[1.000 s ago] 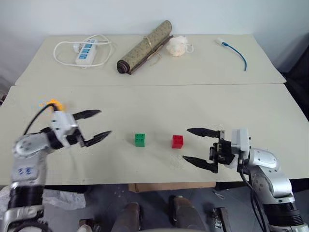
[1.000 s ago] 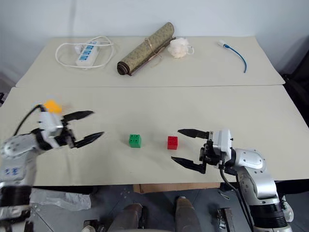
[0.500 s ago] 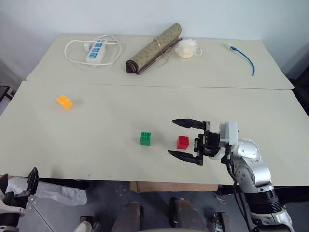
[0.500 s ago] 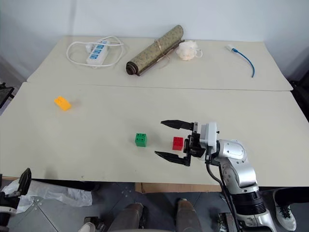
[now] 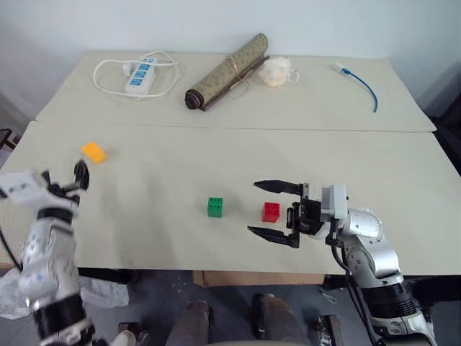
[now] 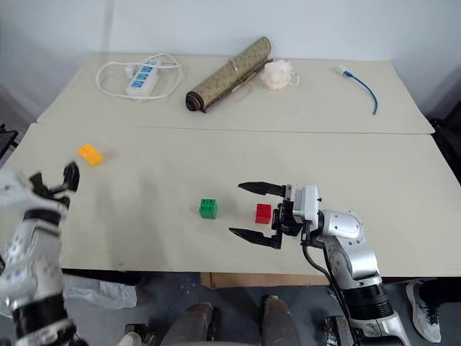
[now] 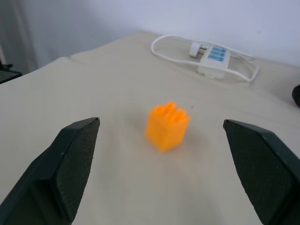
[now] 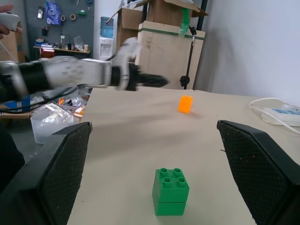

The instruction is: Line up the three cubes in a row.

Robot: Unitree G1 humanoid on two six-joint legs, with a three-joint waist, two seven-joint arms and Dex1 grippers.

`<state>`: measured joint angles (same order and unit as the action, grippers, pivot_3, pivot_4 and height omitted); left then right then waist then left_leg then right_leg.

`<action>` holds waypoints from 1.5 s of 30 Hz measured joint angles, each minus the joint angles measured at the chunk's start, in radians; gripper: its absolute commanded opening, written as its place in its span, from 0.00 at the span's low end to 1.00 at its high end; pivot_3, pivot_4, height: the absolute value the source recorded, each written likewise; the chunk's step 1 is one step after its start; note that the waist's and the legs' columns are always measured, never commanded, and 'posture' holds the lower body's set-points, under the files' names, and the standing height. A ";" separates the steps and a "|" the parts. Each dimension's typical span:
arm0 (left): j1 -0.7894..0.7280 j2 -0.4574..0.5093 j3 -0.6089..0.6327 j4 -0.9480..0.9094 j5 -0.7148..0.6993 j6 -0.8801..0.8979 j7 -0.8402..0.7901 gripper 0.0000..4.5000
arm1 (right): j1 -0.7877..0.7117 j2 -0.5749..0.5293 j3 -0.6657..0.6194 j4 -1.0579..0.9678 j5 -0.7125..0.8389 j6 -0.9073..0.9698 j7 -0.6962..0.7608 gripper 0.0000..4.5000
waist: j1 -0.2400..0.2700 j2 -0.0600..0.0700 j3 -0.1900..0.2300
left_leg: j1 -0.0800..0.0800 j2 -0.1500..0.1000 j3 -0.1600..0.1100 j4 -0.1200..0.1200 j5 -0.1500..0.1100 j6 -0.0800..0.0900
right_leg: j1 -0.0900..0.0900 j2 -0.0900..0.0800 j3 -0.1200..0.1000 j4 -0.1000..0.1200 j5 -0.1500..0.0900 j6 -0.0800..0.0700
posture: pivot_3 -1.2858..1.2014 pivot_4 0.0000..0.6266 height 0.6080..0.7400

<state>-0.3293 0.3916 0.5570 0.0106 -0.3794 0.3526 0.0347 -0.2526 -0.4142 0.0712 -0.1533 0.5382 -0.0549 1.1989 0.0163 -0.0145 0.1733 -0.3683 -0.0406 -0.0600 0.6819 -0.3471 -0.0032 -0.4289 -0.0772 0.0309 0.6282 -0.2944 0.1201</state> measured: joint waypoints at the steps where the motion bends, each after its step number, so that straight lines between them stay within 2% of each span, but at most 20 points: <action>1: -0.056 0.001 -0.021 0.047 0.026 0.014 0.035 1.00 | 0.000 -0.001 0.000 0.000 0.000 0.006 -0.002 1.00 | -0.003 0.000 0.000 | 0.000 0.000 0.000 0.000 0.000 0.000 | 0.000 0.000 0.000 0.000 0.000 0.000 | 0.52 0.24 1.00; 8: -0.296 -0.019 -0.088 0.365 0.155 -0.012 0.237 1.00 | -0.001 -0.007 0.001 -0.004 0.000 0.019 -0.005 1.00 | -0.017 0.000 0.000 | -0.002 0.000 0.000 0.000 0.000 0.000 | -0.001 0.000 -0.001 -0.001 0.000 0.000 | 0.52 0.24 1.00; 11: -0.334 -0.036 -0.087 0.426 0.185 -0.040 0.321 1.00 | 0.003 -0.009 0.000 -0.004 -0.001 0.019 -0.013 1.00 | -0.017 0.000 0.000 | -0.002 0.000 0.001 0.000 0.000 0.000 | -0.002 0.000 -0.001 -0.001 0.000 0.000 | 0.52 0.24 1.00; 16: -0.367 -0.054 -0.096 0.512 0.185 -0.066 0.321 1.00 | 0.010 -0.009 0.000 -0.006 -0.006 0.019 -0.030 1.00 | -0.015 0.000 0.000 | -0.002 0.000 0.001 0.000 0.000 0.000 | -0.002 -0.001 -0.001 0.000 0.000 0.000 | 0.52 0.24 1.00; 19: -0.382 -0.054 -0.096 0.552 0.185 -0.076 0.320 0.86 | 0.016 -0.009 0.000 -0.006 -0.010 0.019 -0.038 1.00 | -0.015 0.000 0.000 | -0.002 0.000 0.001 0.000 0.000 0.000 | -0.002 -0.001 -0.001 0.000 0.000 0.000 | 0.52 0.24 1.00; 27: -0.384 -0.052 -0.098 0.554 0.181 -0.102 0.273 0.32 | 0.023 -0.009 0.001 -0.007 -0.025 0.013 -0.049 1.00 | -0.015 0.000 0.000 | -0.002 0.000 0.001 0.000 0.000 0.000 | -0.002 -0.001 -0.001 0.000 0.000 0.000 | 0.52 0.24 1.00; 30: -0.324 -0.032 -0.110 0.492 0.139 -0.136 0.122 0.32 | 0.025 -0.009 0.000 -0.006 -0.029 0.012 -0.053 1.00 | -0.020 0.000 0.000 | -0.002 0.000 0.001 0.000 0.000 0.000 | -0.002 -0.001 -0.001 0.000 0.000 0.000 | 0.52 0.24 1.00; 32: -0.251 0.012 -0.132 0.416 0.072 -0.133 -0.069 0.32 | 0.028 -0.012 -0.001 -0.007 -0.032 0.011 -0.056 1.00 | -0.024 0.000 0.000 | -0.002 0.001 0.002 0.000 0.000 0.000 | -0.002 0.000 -0.001 -0.001 0.000 0.000 | 0.52 0.24 1.00; 35: -0.117 0.158 -0.150 0.280 -0.053 -0.093 -0.440 0.32 | 0.041 -0.029 -0.016 -0.011 -0.033 0.011 -0.060 1.00 | -0.031 0.001 0.000 | -0.002 0.002 0.002 -0.001 0.000 0.000 | -0.002 -0.001 -0.001 -0.001 0.000 0.000 | 0.52 0.24 1.00; 37: 0.002 0.309 -0.169 0.192 -0.108 -0.105 -0.741 0.32 | 0.054 -0.046 -0.034 -0.014 -0.032 0.011 -0.061 1.00 | -0.036 0.001 0.001 | -0.002 0.002 0.001 -0.001 0.000 0.000 | -0.001 -0.001 0.000 -0.001 -0.001 -0.001 | 0.52 0.24 1.00; 39: 0.092 0.419 -0.191 0.145 -0.138 -0.108 -0.977 0.32 | 0.074 -0.065 -0.051 -0.015 -0.031 0.011 -0.058 1.00 | -0.037 0.004 0.001 | 0.000 0.002 0.001 -0.002 0.000 0.000 | 0.001 -0.002 0.001 -0.003 -0.001 -0.002 | 0.52 0.24 1.00; 42: 0.112 0.473 -0.227 0.168 -0.132 -0.144 -1.149 0.32 | 0.076 -0.070 -0.053 -0.015 -0.031 0.011 -0.049 1.00 | -0.020 0.006 0.002 | 0.000 0.001 0.000 -0.001 0.000 0.001 | 0.001 -0.002 0.001 -0.005 -0.001 -0.002 | 0.52 0.24 1.00; 45: 0.035 0.479 -0.297 0.282 -0.085 -0.326 -1.327 0.32 | 0.071 -0.089 -0.062 -0.008 -0.030 0.010 -0.035 1.00 | -0.008 0.006 0.003 | -0.001 0.001 -0.001 -0.001 0.000 0.000 | 0.001 -0.002 0.000 -0.004 -0.001 -0.002 | 0.52 0.24 1.00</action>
<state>-0.2943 0.8711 0.2596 0.2923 -0.4640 0.0265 -1.2923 -0.1818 -0.5028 0.0090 -0.1610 0.5083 -0.0444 1.1640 0.0085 -0.0085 0.1758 -0.3690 -0.0397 -0.0613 0.6808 -0.3472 -0.0032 -0.4280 -0.0797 0.0310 0.6238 -0.2953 0.1183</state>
